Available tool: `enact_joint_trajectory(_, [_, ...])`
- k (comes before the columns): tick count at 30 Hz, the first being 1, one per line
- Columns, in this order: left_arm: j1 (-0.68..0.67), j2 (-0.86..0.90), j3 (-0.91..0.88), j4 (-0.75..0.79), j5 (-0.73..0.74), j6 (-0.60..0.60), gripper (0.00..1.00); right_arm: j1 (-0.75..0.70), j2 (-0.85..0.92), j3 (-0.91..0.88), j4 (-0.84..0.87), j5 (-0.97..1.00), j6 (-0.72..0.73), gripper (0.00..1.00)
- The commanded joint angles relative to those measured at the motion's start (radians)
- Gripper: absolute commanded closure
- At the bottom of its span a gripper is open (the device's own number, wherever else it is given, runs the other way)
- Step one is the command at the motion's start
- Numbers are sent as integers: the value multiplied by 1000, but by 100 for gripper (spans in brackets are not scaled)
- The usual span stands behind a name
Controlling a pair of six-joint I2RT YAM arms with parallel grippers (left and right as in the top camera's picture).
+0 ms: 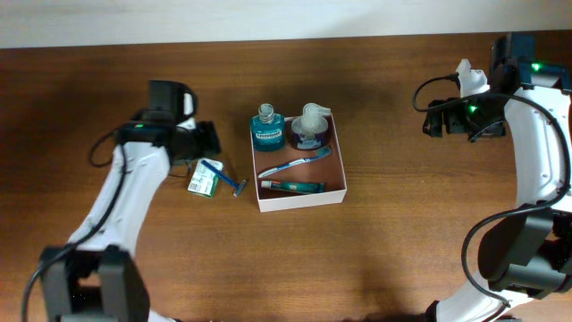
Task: Pack container
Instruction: 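Move the left gripper down over the blue razor handle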
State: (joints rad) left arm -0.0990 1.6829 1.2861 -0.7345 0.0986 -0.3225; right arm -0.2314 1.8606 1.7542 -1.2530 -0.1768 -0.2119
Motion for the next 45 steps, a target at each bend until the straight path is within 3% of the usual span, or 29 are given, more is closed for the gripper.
enact_joint_trajectory(1, [-32, 74, -9, 1, 9, -6, 39, -6, -21, 11, 0, 5, 8, 2])
enact_joint_trajectory(21, [-37, 146, -9, 14, -62, -83, 50, -6, -21, 11, 0, 5, 8, 1])
enact_joint_trajectory(37, [-105, 146, -9, 14, -238, -193, 50, -6, -21, 11, 0, 5, 8, 1])
enact_joint_trajectory(45, [-106, 148, -10, 11, -250, -251, 52, -6, -21, 11, 0, 5, 8, 1])
